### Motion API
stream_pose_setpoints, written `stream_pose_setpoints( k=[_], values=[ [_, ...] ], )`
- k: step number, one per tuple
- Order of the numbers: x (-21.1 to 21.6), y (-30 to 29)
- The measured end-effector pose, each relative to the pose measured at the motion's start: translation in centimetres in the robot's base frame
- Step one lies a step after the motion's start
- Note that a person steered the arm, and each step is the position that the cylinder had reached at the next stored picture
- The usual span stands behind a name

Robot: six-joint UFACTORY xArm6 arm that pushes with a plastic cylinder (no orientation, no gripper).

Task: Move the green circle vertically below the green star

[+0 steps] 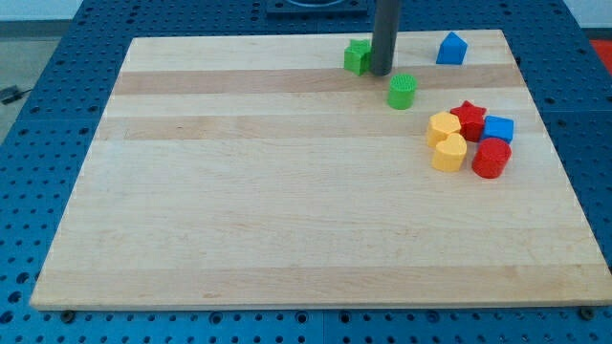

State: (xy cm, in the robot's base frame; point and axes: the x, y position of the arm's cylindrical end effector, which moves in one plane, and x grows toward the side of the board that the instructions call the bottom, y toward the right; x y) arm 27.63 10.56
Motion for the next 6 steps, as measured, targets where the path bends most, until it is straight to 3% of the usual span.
stream_pose_setpoints(
  k=[2,3,5,6],
  values=[
    [2.8,4.6],
    [4.1,1.3],
    [6.7,-12.7],
    [4.2,-15.5]
  ],
)
